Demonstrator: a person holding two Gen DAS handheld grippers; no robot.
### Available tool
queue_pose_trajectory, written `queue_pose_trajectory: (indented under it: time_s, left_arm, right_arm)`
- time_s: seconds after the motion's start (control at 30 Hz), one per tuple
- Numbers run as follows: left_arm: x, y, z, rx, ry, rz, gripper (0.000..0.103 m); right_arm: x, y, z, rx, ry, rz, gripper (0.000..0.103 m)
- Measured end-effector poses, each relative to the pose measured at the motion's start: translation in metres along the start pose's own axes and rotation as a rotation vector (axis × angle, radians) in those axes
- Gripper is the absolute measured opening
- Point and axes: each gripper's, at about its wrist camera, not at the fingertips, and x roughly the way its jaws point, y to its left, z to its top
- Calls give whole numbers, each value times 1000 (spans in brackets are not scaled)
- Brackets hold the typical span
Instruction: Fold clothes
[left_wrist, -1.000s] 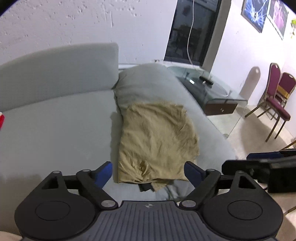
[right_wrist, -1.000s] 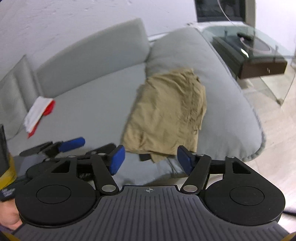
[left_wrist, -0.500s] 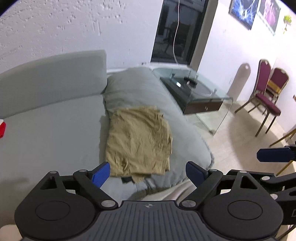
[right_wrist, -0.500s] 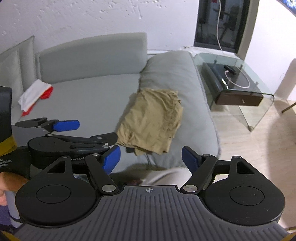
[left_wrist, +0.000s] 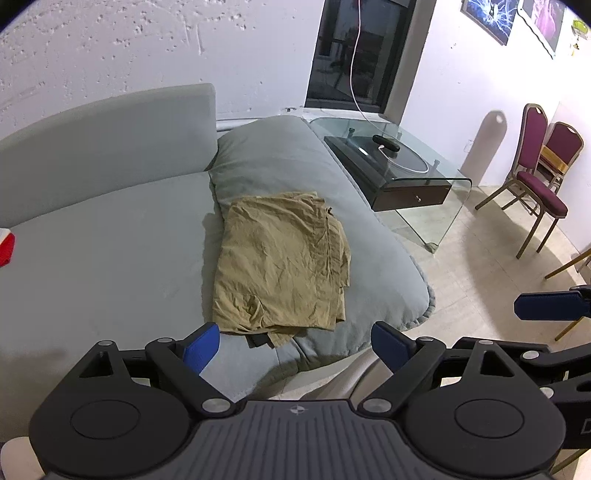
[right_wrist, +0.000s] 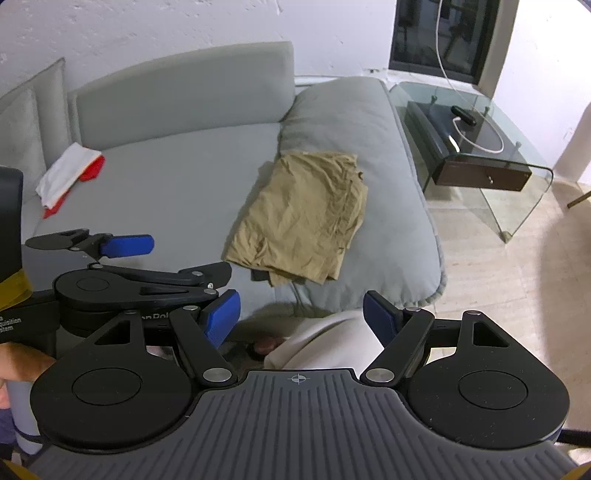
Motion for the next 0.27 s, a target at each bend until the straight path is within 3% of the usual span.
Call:
queue_pose_trajectory:
  time_s: [0.27]
  left_arm:
    - [6,-1,-1,0,17,2,89]
  right_arm:
    - [7,-4,-1,10,15,-2,79]
